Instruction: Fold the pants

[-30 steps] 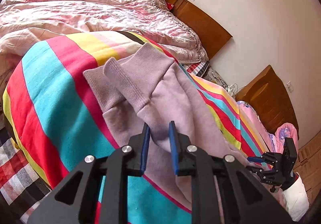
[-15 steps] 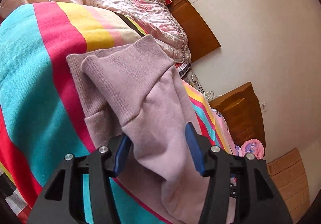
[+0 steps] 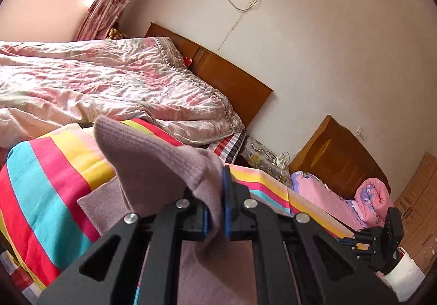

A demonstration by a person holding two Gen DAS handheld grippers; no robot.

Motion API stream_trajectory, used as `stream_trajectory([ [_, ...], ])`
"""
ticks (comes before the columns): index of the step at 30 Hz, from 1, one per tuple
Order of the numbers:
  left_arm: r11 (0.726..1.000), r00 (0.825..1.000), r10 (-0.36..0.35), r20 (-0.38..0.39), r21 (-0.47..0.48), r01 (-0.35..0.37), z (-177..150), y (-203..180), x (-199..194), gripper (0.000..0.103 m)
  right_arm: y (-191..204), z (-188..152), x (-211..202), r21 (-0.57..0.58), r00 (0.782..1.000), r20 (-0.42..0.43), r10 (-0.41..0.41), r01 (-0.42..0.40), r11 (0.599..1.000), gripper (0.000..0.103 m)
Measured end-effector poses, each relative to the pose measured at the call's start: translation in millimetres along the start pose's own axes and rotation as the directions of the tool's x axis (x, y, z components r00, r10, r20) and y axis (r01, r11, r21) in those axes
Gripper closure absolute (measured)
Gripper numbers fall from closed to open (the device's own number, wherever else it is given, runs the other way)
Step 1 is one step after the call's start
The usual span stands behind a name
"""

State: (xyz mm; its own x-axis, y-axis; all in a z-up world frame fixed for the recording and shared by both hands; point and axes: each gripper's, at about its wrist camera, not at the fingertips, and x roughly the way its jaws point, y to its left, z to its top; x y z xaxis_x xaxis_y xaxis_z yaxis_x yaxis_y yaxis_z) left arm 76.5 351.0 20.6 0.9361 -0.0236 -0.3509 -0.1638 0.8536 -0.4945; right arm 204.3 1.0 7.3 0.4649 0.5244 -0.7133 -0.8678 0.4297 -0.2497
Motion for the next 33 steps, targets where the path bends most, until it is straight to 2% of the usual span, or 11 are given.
stream_trajectory([
  [3,0.993,0.987,0.087,-0.137,-0.065,-0.096,-26,32,30,0.095,6,-19,45,0.006,0.987,-0.156,0.040,-0.039,0.999,0.094],
  [6,0.985,0.973,0.106,-0.204,-0.114,-0.132,-42,57,38,0.090,1,-21,48,0.077,0.987,-0.138,0.085,-0.075,0.994,0.082],
  [8,0.984,0.977,0.074,-0.200,-0.145,-0.104,-42,66,32,0.087,-4,-17,32,0.116,0.994,-0.086,0.061,-0.050,0.992,0.054],
  [11,0.984,0.976,0.062,-0.211,-0.150,-0.094,-36,71,31,0.071,3,-13,1,0.128,0.997,-0.018,0.075,-0.072,0.989,0.054],
  [14,0.975,0.979,-0.016,-0.201,-0.220,-0.030,-32,77,32,0.052,21,-22,-14,0.100,0.995,-0.040,0.090,-0.086,0.991,0.054],
  [17,0.956,0.981,-0.069,-0.181,-0.293,0.013,-28,82,34,0.036,33,-49,-33,0.200,0.990,-0.042,0.133,-0.122,0.972,0.054],
  [18,0.953,0.982,-0.054,-0.179,-0.304,-0.003,-27,80,35,0.024,41,-58,-43,0.236,0.990,-0.030,0.141,-0.130,0.963,0.054],
  [22,0.957,0.982,-0.026,-0.186,-0.287,-0.029,-30,77,39,0.021,90,-81,-87,0.290,0.983,0.040,0.181,-0.184,0.939,0.057],
  [25,0.964,0.982,-0.007,-0.191,-0.262,-0.044,-32,71,43,0.021,129,-79,-98,0.267,0.977,0.059,0.205,-0.213,0.940,0.068],
  [29,0.963,0.981,0.035,-0.189,-0.255,-0.084,-33,65,47,0.021,158,-71,-80,0.216,0.978,0.030,0.205,-0.206,0.954,0.084],
  [33,0.960,0.978,0.039,-0.203,-0.263,-0.093,-35,66,47,0.021,173,-68,-57,0.151,0.979,-0.041,0.199,-0.191,0.970,0.086],
])
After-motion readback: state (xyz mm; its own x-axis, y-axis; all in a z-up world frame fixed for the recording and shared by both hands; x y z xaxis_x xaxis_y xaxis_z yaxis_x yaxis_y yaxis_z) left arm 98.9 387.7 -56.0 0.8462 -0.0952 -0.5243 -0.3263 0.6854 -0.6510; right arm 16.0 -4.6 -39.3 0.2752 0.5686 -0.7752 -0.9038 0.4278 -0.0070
